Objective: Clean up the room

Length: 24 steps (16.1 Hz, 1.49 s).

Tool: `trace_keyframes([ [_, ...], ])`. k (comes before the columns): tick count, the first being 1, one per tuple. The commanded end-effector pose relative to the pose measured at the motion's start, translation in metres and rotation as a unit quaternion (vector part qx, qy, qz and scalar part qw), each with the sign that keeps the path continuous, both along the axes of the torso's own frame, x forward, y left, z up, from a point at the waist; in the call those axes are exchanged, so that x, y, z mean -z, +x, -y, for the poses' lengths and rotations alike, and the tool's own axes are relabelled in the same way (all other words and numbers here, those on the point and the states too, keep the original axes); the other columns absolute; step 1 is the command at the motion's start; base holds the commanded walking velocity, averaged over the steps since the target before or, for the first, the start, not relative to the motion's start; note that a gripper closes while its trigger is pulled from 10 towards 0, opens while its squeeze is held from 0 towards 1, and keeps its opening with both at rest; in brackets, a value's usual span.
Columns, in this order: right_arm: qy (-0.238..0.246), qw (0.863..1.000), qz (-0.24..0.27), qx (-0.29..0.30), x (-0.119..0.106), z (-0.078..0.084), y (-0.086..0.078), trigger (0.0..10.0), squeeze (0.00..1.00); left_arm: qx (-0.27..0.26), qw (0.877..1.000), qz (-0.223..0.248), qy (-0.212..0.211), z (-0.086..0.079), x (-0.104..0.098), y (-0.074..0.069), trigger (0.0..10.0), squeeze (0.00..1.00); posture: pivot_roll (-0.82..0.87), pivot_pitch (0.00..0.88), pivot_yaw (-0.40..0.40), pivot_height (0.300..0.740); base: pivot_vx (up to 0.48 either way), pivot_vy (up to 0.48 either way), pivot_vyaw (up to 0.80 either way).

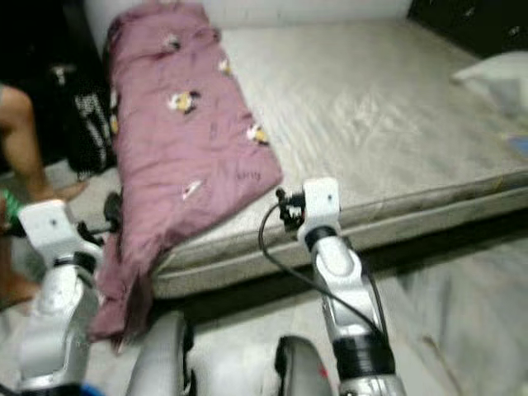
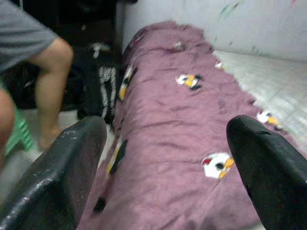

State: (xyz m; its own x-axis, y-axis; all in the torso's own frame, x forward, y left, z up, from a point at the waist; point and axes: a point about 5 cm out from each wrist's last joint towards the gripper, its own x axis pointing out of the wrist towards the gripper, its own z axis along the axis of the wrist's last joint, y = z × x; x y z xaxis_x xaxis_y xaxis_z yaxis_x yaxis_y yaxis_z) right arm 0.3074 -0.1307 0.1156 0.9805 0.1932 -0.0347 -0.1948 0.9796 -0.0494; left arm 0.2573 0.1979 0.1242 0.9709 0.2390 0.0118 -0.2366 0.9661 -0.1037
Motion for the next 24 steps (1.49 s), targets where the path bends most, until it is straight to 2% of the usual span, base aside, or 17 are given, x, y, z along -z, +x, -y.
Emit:
trace_keyframes([
  [1, -0.002, 1.0, 0.01, -0.002, -0.006, 0.001, 0.002, 10.0, 0.0, 0.01, 1.0, 0.014, -0.002, 0.002, -0.006, 0.003, 10.0, 0.0, -0.02, 0.062, -0.029, 0.625, 0.36, 0.0, 0.0],
  [13, -0.003, 1.0, 0.014, -0.003, -0.007, 0.0, 0.004, 10.0, 0.0, 0.009, 1.0, 0.01, -0.009, 0.0, -0.003, 0.005, 10.0, 0.0, -0.03, 0.06, -0.028, 0.625, 0.323, 0.0, 0.0],
  [17, -0.016, 1.0, 0.016, 0.006, -0.006, 0.006, 0.003, 10.0, 0.0, 0.004, 1.0, -0.002, -0.012, 0.001, 0.001, 0.004, 10.0, 0.0, -0.03, 0.068, -0.026, 0.625, 0.0, 0.0, 0.0],
  [21, -0.027, 1.0, 0.007, 0.015, -0.002, 0.019, -0.006, 10.0, 0.0, -0.031, 0.999, -0.015, -0.016, -0.012, 0.006, 0.003, 10.0, 0.0, -0.05, 0.095, -0.033, 0.596, 0.0, 0.0, 0.0],
  [24, -0.037, 0.999, -0.002, 0.024, -0.002, 0.032, -0.01, 10.0, 0.0, -0.047, 0.998, -0.036, -0.013, -0.033, 0.012, 0.018, 10.0, 0.0, -0.07, 0.124, -0.04, 0.556, 0.0, 0.0, 0.0],
])
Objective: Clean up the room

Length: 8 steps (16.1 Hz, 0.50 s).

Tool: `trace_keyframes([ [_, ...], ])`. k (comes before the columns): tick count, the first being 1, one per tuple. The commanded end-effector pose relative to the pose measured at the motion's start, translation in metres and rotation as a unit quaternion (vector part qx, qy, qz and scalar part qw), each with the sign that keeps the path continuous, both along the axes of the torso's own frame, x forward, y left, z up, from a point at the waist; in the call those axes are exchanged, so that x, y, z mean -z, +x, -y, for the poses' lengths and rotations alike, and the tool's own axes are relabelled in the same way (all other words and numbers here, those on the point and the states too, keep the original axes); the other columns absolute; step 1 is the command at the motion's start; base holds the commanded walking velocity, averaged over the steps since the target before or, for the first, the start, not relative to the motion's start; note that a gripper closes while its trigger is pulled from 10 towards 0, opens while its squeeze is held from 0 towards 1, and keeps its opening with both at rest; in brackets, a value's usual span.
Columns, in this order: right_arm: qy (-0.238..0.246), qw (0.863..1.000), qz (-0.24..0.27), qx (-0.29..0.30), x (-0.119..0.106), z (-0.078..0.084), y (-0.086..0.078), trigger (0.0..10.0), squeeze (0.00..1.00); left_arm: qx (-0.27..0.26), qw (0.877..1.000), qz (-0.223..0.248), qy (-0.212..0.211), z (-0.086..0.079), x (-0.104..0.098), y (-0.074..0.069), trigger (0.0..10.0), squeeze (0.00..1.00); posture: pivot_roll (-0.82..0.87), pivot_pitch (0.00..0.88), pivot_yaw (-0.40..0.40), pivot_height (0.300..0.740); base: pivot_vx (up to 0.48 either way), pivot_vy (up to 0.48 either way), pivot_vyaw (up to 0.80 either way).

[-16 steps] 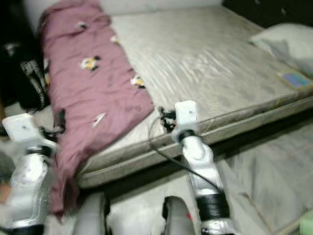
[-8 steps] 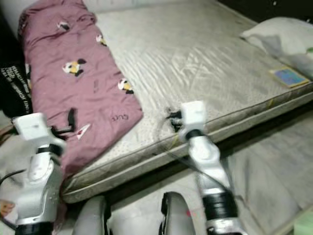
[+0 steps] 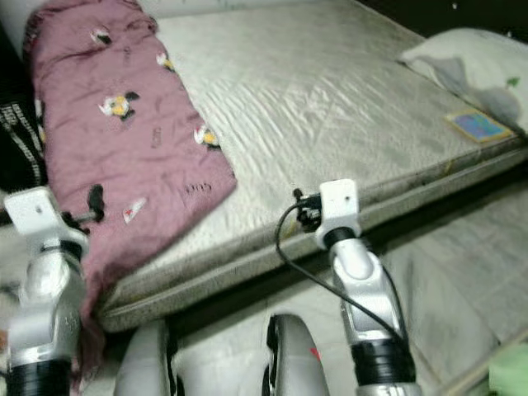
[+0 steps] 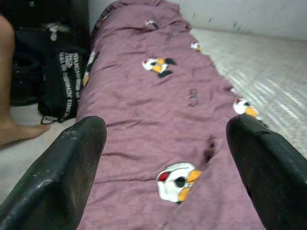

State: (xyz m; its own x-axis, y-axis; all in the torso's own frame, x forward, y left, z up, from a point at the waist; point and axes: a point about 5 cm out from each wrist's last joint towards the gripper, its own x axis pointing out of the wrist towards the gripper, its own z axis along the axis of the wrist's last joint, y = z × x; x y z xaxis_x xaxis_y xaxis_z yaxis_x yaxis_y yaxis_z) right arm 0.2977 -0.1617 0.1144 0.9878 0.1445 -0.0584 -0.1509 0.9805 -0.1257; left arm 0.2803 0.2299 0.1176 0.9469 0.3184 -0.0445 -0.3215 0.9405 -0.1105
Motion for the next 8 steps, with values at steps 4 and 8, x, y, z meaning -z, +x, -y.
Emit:
trace_keyframes([
  [4, -0.01, 1.0, -0.008, 0.017, -0.003, 0.018, -0.011, 10.0, 0.0, -0.018, 1.0, -0.012, -0.007, -0.015, 0.001, 0.022, 10.0, 0.0, -0.11, 0.153, -0.034, 0.531, 0.0, 0.0, 0.0],
  [8, -0.028, 0.999, -0.022, 0.028, -0.002, 0.03, -0.029, 10.0, 0.0, -0.013, 0.999, -0.025, -0.016, -0.021, 0.003, 0.045, 10.0, 0.0, -0.15, 0.182, -0.033, 0.531, 0.0, 0.0, 0.0],
])
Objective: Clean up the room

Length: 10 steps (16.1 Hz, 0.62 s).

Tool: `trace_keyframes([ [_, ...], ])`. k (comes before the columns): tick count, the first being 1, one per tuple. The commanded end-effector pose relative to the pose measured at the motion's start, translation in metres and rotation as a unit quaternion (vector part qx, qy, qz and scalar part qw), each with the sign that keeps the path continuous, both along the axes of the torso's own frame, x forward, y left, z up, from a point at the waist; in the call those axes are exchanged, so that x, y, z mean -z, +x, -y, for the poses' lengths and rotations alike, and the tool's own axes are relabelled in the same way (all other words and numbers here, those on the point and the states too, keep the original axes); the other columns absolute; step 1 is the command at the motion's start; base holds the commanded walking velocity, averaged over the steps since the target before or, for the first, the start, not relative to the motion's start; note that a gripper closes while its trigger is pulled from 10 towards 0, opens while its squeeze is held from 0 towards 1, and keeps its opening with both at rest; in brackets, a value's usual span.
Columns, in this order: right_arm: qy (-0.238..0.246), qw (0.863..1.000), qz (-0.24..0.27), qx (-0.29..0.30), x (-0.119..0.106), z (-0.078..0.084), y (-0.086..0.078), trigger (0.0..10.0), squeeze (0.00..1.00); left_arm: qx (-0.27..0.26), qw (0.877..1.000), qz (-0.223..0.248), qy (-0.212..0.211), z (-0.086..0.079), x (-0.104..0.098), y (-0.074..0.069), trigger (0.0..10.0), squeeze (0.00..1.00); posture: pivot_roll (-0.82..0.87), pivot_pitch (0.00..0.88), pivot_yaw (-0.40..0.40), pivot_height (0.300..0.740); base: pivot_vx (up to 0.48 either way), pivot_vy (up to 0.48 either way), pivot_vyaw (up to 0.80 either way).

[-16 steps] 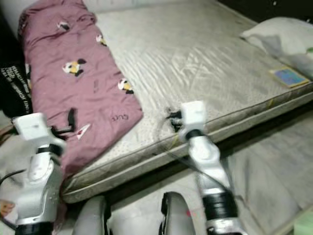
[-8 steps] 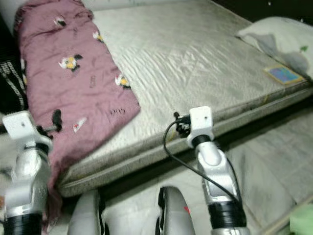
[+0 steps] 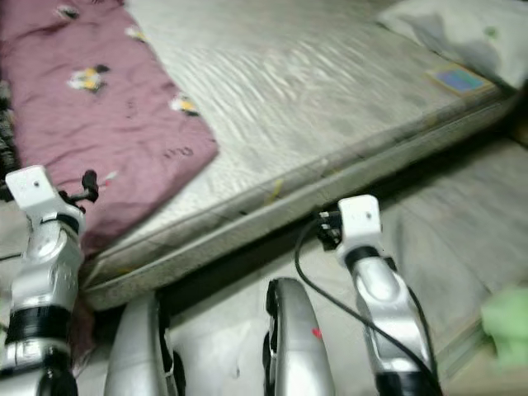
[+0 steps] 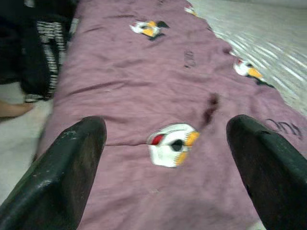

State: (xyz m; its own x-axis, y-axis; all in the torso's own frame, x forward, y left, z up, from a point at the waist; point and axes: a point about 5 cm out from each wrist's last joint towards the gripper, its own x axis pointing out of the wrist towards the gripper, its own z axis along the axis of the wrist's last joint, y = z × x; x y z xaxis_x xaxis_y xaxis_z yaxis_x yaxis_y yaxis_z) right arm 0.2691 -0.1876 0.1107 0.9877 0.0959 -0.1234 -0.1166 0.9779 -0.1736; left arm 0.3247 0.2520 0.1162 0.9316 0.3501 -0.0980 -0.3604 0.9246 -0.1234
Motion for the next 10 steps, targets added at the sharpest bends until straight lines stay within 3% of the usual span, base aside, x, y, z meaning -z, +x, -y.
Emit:
trace_keyframes([
  [1, -0.001, 1.0, 0.006, 0.007, -0.007, 0.006, -0.006, 10.0, 0.0, 0.003, 1.0, -0.015, 0.002, -0.001, 0.006, 0.002, 10.0, 0.0, -0.17, 0.199, -0.033, 0.517, 0.0, 0.0, 0.0],
  [4, -0.008, 1.0, -0.003, 0.012, -0.009, 0.011, -0.017, 10.0, 0.0, 0.005, 1.0, -0.029, -0.005, -0.002, 0.013, 0.007, 10.0, 0.0, -0.19, 0.221, -0.036, 0.482, 0.0, 0.0, 0.0],
  [10, -0.029, 0.999, -0.035, 0.025, -0.013, 0.027, -0.039, 10.0, 0.0, -0.026, 1.0, -0.012, 0.002, -0.012, 0.007, 0.019, 10.0, 0.0, -0.24, 0.267, -0.053, 0.482, 0.0, 0.0, 0.0],
])
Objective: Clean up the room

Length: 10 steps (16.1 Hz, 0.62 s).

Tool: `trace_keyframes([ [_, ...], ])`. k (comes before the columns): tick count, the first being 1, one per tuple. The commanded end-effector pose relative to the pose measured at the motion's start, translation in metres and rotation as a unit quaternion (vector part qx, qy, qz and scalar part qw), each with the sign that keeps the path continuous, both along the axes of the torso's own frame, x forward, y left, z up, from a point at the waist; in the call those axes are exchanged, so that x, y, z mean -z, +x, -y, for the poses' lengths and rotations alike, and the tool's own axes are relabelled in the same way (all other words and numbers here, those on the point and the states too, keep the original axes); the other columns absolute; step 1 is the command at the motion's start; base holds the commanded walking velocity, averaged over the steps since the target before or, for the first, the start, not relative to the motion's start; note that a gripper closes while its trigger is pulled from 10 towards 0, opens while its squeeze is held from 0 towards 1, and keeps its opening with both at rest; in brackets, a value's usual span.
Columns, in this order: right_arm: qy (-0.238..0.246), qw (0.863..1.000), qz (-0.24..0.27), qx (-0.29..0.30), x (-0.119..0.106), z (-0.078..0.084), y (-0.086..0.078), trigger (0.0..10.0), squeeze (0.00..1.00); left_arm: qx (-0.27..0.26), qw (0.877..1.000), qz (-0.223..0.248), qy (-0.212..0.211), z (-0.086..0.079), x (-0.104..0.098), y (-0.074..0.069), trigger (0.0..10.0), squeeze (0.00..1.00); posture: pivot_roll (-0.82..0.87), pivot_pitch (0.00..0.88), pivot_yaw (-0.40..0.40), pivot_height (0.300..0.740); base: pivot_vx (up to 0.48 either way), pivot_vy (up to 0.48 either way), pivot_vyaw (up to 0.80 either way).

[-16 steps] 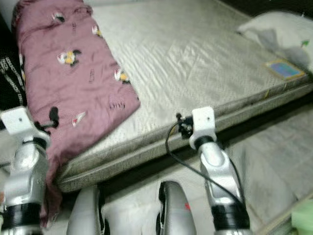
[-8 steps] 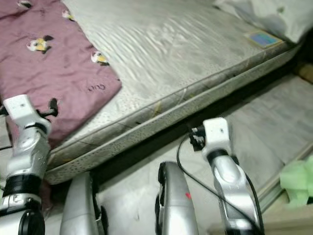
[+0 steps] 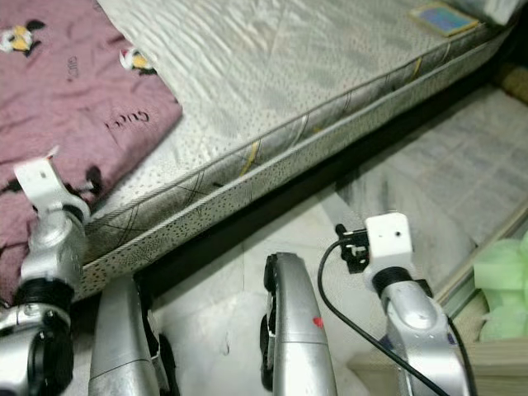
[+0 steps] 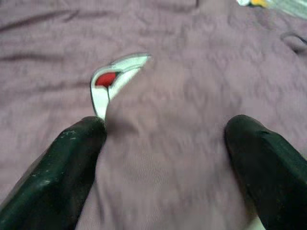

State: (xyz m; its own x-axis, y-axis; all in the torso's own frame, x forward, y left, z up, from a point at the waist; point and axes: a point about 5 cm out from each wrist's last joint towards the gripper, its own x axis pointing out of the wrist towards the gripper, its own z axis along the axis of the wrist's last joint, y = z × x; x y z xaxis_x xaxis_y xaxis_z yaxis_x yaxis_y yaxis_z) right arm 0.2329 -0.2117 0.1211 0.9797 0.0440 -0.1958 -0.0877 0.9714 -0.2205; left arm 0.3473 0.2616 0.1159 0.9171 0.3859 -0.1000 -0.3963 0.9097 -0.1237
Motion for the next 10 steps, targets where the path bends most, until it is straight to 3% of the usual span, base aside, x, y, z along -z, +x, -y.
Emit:
trace_keyframes([
  [1, -0.004, 1.0, -0.003, 0.003, -0.002, 0.003, -0.004, 10.0, 0.0, -0.008, 1.0, -0.017, 0.006, -0.005, 0.005, -0.001, 10.0, 0.0, -0.25, 0.269, -0.053, 0.482, 0.0, 0.0, 0.0],
  [2, -0.005, 1.0, -0.005, 0.003, -0.002, 0.003, -0.004, 10.0, 0.0, -0.003, 0.999, -0.039, 0.013, -0.004, 0.008, 0.001, 10.0, 0.0, -0.25, 0.27, -0.053, 0.482, 0.0, 0.0, 0.0],
  [3, -0.006, 1.0, -0.008, 0.004, -0.002, 0.002, -0.004, 10.0, 0.0, 0.056, 0.993, -0.098, 0.029, 0.011, 0.02, 0.005, 10.0, 0.0, -0.24, 0.27, -0.052, 0.482, 0.0, 0.0, 0.0],
  [4, -0.006, 1.0, -0.01, 0.005, -0.001, 0.002, -0.004, 10.0, 0.0, 0.119, 0.985, -0.114, 0.048, 0.033, 0.027, 0.007, 10.0, 0.0, -0.24, 0.261, -0.048, 0.482, 0.0, 0.0, 0.0],
  [5, -0.006, 1.0, -0.011, 0.005, -0.001, 0.002, -0.003, 10.0, 0.0, 0.148, 0.98, -0.119, 0.06, 0.042, 0.029, 0.008, 10.0, 0.0, -0.24, 0.26, -0.048, 0.482, 0.0, 0.0, 0.0],
  [6, -0.006, 1.0, -0.011, 0.006, 0.0, 0.001, -0.001, 10.0, 0.0, 0.229, 0.959, -0.138, 0.091, 0.069, 0.04, 0.006, 10.0, 0.0, -0.23, 0.251, -0.045, 0.482, 0.0, 0.0, 0.0],
  [8, -0.005, 1.0, -0.012, 0.006, 0.001, -0.001, 0.002, 10.0, 0.0, 0.29, 0.937, -0.154, 0.121, 0.09, 0.051, 0.0, 10.0, 0.0, -0.23, 0.246, -0.044, 0.482, 0.0, 0.0, 0.0],
  [9, -0.004, 1.0, -0.011, 0.005, 0.001, -0.002, 0.003, 10.0, 0.0, 0.331, 0.918, -0.148, 0.159, 0.104, 0.054, -0.007, 10.0, 0.0, -0.22, 0.239, -0.044, 0.482, 0.0, 0.0, 0.0],
  [10, -0.003, 1.0, -0.01, 0.004, 0.002, -0.002, 0.005, 10.0, 0.0, 0.353, 0.909, -0.142, 0.172, 0.112, 0.056, -0.011, 10.0, 0.0, -0.22, 0.236, -0.045, 0.482, 0.0, 0.0, 0.0],
])
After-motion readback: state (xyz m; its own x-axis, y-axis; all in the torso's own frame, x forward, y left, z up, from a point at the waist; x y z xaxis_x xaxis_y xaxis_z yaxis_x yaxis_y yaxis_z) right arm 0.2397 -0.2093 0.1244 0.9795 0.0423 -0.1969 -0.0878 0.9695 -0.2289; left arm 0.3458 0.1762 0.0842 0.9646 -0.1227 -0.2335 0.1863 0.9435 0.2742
